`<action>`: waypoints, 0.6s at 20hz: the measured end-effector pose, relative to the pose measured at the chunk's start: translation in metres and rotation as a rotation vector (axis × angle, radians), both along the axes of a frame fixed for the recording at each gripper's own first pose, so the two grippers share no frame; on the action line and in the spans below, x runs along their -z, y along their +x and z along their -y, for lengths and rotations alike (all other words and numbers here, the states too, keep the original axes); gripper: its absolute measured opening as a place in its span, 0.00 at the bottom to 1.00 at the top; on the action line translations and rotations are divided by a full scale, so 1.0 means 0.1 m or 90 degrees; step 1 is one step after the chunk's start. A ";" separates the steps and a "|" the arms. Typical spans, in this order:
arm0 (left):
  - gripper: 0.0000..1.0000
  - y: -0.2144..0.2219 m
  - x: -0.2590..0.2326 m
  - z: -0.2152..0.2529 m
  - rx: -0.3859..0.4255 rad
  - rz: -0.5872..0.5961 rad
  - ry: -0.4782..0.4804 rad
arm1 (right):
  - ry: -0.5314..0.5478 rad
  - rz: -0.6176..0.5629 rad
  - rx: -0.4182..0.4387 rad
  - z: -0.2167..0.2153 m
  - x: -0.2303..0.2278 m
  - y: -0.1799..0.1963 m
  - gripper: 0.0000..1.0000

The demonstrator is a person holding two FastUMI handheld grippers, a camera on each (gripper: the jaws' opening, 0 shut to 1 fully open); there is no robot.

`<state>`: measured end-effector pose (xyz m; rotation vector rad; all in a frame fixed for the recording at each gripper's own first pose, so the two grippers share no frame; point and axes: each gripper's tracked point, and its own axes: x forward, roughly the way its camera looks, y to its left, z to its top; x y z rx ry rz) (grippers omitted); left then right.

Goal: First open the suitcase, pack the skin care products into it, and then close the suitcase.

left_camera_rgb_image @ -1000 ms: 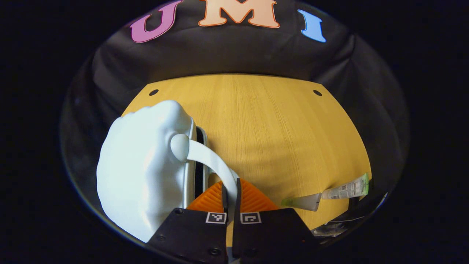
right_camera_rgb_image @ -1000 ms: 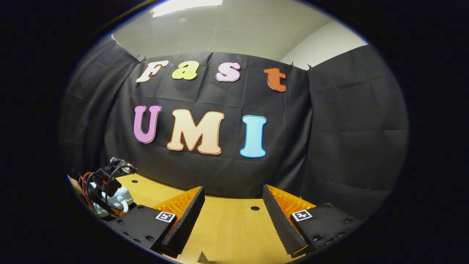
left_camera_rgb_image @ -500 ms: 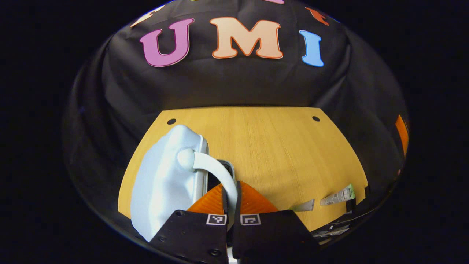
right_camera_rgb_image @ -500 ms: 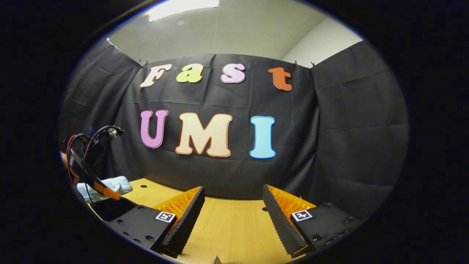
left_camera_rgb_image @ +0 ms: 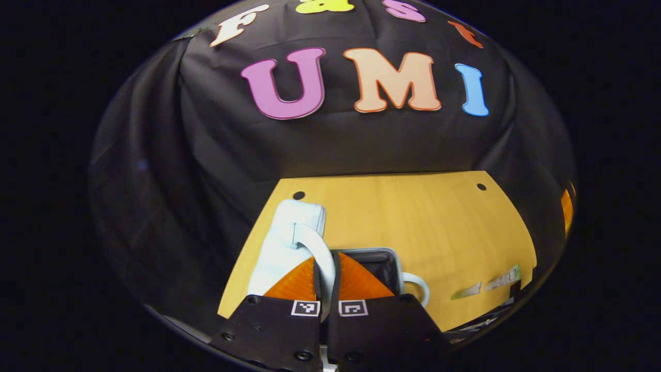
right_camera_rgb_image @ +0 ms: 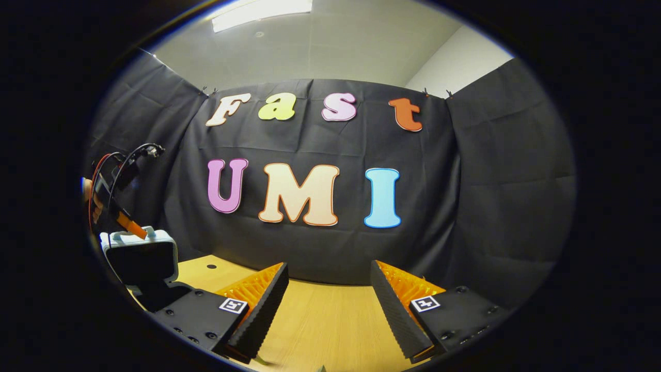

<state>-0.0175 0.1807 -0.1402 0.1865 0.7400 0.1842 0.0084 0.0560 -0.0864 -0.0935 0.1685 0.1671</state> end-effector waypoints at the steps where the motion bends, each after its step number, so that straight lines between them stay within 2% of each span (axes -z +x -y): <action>1: 0.00 -0.01 -0.05 -0.13 -0.010 0.005 0.009 | -0.002 0.001 -0.002 -0.04 -0.01 0.01 0.98; 7: 0.00 -0.03 -0.17 -0.75 -0.049 0.025 0.036 | -0.007 0.010 -0.011 -0.28 -0.05 0.02 0.98; 12: 0.00 0.02 -0.31 -1.14 -0.070 0.053 0.059 | -0.013 0.016 0.005 -0.41 -0.06 0.00 0.98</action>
